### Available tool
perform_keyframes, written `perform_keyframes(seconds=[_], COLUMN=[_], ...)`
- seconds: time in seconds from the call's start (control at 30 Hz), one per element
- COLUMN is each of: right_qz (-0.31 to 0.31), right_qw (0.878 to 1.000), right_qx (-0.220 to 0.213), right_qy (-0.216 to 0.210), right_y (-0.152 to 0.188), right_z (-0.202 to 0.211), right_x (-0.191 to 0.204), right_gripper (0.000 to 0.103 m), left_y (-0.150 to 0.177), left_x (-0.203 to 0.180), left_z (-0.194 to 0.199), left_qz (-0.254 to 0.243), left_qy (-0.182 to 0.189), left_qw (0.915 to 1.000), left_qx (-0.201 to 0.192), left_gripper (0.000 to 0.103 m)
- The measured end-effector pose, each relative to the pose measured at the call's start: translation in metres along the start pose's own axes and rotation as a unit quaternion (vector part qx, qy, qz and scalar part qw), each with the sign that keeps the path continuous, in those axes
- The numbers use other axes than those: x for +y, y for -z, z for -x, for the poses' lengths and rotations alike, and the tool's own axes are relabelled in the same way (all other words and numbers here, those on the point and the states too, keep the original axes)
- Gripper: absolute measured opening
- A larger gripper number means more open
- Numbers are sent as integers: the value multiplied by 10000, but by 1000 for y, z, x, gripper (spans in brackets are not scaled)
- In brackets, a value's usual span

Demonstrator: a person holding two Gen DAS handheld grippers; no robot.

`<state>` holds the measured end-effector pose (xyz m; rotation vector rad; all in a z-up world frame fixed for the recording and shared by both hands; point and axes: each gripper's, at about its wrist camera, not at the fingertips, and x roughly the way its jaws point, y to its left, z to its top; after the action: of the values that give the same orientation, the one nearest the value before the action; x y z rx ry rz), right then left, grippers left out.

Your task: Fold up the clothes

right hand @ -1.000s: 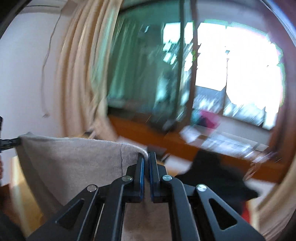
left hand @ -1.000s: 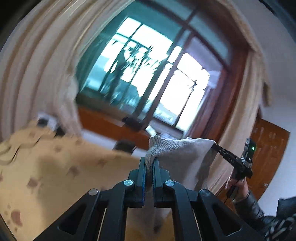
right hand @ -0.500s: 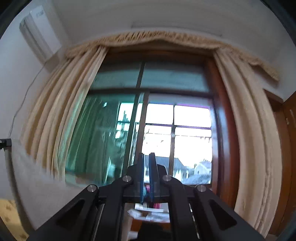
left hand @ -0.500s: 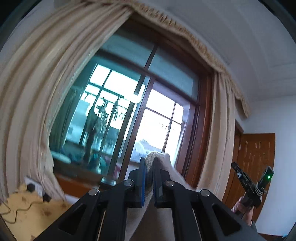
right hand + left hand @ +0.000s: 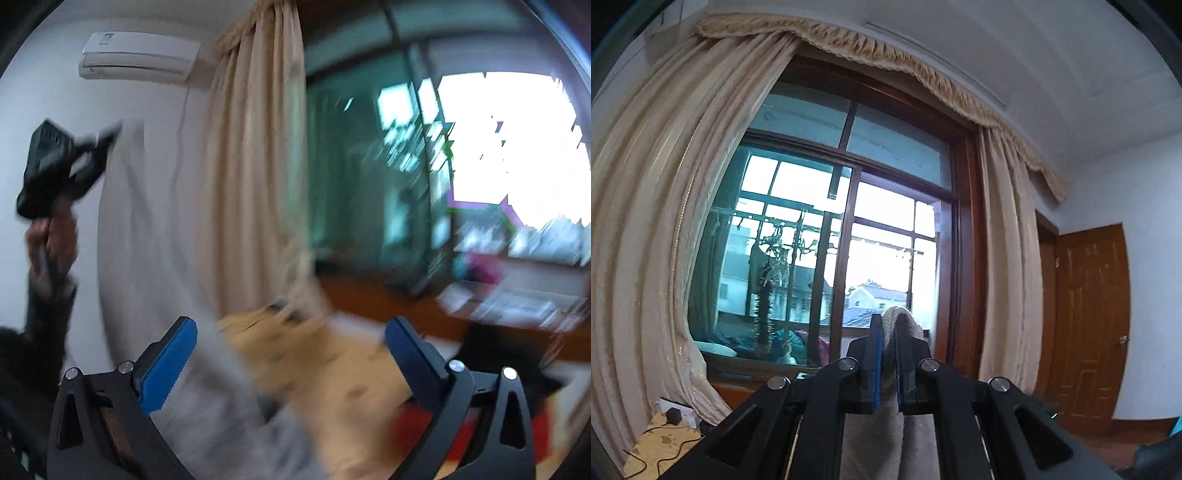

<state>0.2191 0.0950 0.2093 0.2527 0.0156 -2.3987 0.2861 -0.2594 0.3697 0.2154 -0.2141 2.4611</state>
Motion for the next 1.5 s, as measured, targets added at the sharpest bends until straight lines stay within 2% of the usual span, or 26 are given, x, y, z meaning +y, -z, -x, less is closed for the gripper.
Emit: perform_keyframes(seconds=[0.1, 0.23, 0.33, 0.43, 0.6, 0.63, 0.67, 0.7, 0.73, 0.77, 0.83, 0.9, 1.0, 1.07, 1.13, 1.23, 1.27, 1.3, 1.33, 1.37, 1.4, 1.43, 1.5], right_qz=[-677, -1552, -1877, -1981, -1982, -1931, -1857, -1814, -1775, -1713, -1593, -1517, -1329, -1187, -1191, -1303, -1362, -1419, -1458, -1461, -1430, -1398, -1324], right_qw=[9945, 9667, 9378, 9066, 8472, 8406, 8393, 8377, 8418, 8512, 8679, 8795, 9012, 9196, 9278, 9278, 9263, 9241, 9220, 9207, 9205, 9185, 9047], right_qx=[429, 778, 877, 1007, 1324, 1358, 1383, 1408, 1432, 1460, 1504, 1462, 1237, 1159, 1183, 1499, 1634, 1794, 1960, 2075, 2143, 2209, 2421], right_qy=[-668, -1882, -2786, -3587, -4748, -4874, -4920, -4955, -4893, -4740, -4458, -4267, -3936, -3562, -3332, -3158, -3111, -3060, -3006, -2964, -2937, -2966, -3247], right_y=[29, 49, 55, 57, 64, 64, 65, 65, 66, 67, 68, 68, 60, 52, 51, 65, 69, 71, 73, 75, 77, 80, 87], right_z=[-37, -87, -125, -161, -214, -219, -222, -227, -228, -229, -228, -216, -182, -155, -146, -160, -167, -178, -189, -200, -210, -220, -240], right_x=[-21, -56, -61, -50, -16, -9, -1, 4, 8, 11, 16, 16, 9, 2, -4, -6, -5, -3, 1, 4, 9, 13, 22], right_gripper=[102, 102, 102, 102, 101, 100, 92, 62, 41, 18, 6, 6, 5, 5, 5, 9, 20, 44, 60, 92, 102, 102, 102], left_y=[-8, -15, -15, -14, -13, -13, -13, -13, -14, -16, -23, -29, -24, -9, 13, 47, 58, 69, 79, 90, 99, 109, 127], left_x=[10, 22, 29, 34, 44, 46, 48, 51, 55, 59, 67, 73, 83, 91, 98, 111, 116, 121, 124, 128, 132, 137, 145], left_z=[15, 24, 24, 26, 32, 33, 34, 36, 42, 49, 67, 81, 86, 84, 83, 86, 90, 95, 102, 109, 118, 129, 154], left_qz=[119, 278, 331, 373, 456, 473, 487, 496, 508, 523, 556, 522, 479, 493, 488, 613, 687, 761, 831, 899, 959, 1004, 1066], left_qy=[69, 82, 77, 37, -51, -68, -97, -163, -240, -308, -423, -579, -930, -1056, -1272, -1475, -1521, -1565, -1608, -1657, -1728, -1821, -2025], left_qw=[9999, 9996, 9994, 9993, 9989, 9989, 9988, 9986, 9982, 9975, 9951, 9930, 9924, 9927, 9906, 9845, 9819, 9789, 9762, 9734, 9705, 9675, 9620], left_qx=[-76, -69, -23, 2, 14, 17, 14, -38, -189, -349, -703, -883, -640, -296, 116, 718, 900, 1067, 1192, 1305, 1382, 1439, 1491], left_gripper=[6, 6, 6, 6, 6, 6, 6, 6, 6, 6, 6, 6, 6, 6, 6, 6, 6, 6, 6, 6, 6, 6, 6])
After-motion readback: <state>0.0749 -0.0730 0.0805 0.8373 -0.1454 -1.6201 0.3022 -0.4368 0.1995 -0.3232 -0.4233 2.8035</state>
